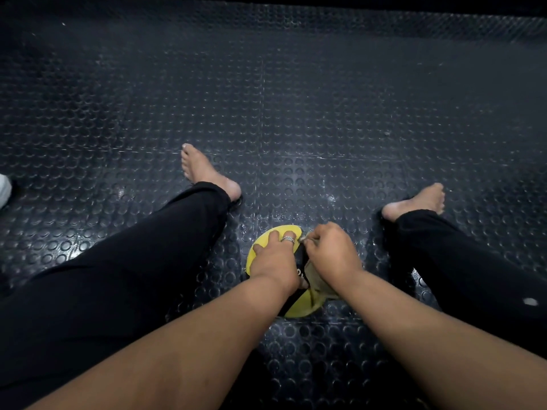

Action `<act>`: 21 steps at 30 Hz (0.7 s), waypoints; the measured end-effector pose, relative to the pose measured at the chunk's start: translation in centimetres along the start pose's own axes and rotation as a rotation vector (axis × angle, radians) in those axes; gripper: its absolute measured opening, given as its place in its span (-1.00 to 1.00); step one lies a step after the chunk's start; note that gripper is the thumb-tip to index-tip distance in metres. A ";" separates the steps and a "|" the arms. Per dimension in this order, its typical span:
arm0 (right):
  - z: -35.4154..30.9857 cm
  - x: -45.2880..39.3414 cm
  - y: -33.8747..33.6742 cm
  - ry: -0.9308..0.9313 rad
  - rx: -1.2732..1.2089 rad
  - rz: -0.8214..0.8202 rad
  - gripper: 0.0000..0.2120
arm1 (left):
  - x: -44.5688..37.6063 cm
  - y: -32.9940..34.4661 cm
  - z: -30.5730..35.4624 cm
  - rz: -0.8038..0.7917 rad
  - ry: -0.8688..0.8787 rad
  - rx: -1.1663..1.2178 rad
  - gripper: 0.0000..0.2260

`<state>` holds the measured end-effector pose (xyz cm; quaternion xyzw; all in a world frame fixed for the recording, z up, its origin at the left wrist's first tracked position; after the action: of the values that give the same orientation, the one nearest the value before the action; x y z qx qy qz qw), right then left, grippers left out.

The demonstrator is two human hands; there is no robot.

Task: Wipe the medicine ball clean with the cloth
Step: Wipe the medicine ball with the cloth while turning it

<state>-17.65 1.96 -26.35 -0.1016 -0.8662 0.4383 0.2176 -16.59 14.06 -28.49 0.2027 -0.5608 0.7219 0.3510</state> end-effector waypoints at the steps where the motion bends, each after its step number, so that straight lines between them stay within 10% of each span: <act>1: -0.2 0.9 0.0 -0.024 0.012 0.006 -0.87 | 0.0 -0.1 0.0 0.016 0.000 -0.007 -0.26; 21: 3.2 2.4 -0.5 0.096 -0.112 0.085 -0.90 | 1.6 2.2 2.1 0.018 0.128 -0.187 -0.17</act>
<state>-21.29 0.23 -26.93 -0.1712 -0.8727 0.3926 0.2343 -19.44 12.23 -28.25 0.1174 -0.6041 0.6809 0.3970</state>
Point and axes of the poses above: each hand's wrist, its own x-axis away from the middle knuckle, its own y-axis out of the palm, z = x × y, the point moved 9 cm from there along -x, towards the middle knuckle, and after that the axes turned 4 degrees about -y, right-handed, at the moved point
